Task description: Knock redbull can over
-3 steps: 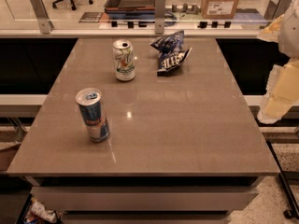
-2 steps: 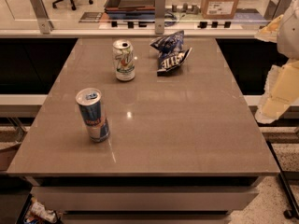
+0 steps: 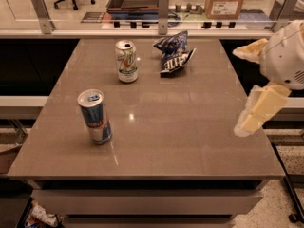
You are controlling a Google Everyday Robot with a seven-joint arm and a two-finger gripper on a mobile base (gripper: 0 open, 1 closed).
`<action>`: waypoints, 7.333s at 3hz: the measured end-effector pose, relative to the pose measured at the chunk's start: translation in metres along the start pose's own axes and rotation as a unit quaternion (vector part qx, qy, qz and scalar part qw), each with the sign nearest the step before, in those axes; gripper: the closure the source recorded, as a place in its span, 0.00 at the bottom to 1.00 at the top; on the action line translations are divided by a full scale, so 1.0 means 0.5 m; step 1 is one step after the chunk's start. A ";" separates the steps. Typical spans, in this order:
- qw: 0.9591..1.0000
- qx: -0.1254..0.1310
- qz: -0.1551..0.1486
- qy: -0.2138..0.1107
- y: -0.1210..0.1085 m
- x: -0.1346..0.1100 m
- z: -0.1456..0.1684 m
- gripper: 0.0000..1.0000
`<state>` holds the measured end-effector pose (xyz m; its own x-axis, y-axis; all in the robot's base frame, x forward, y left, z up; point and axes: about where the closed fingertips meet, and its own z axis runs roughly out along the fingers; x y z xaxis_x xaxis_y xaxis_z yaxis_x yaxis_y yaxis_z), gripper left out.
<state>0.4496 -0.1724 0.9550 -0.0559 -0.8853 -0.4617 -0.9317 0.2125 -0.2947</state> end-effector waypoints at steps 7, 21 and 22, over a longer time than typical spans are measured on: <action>0.945 -0.104 0.066 -0.302 0.088 -0.176 0.203 0.00; 0.859 -0.137 0.029 -0.492 0.198 -0.446 0.367 1.00; 0.868 -0.131 0.031 -0.478 0.169 -0.427 0.348 1.00</action>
Offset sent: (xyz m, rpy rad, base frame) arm 0.0120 0.0679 -0.0537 0.5297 -0.0861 0.1933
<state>0.4452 0.1066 0.8831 0.0985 -0.1003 -0.9901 -0.9942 0.0340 -0.1023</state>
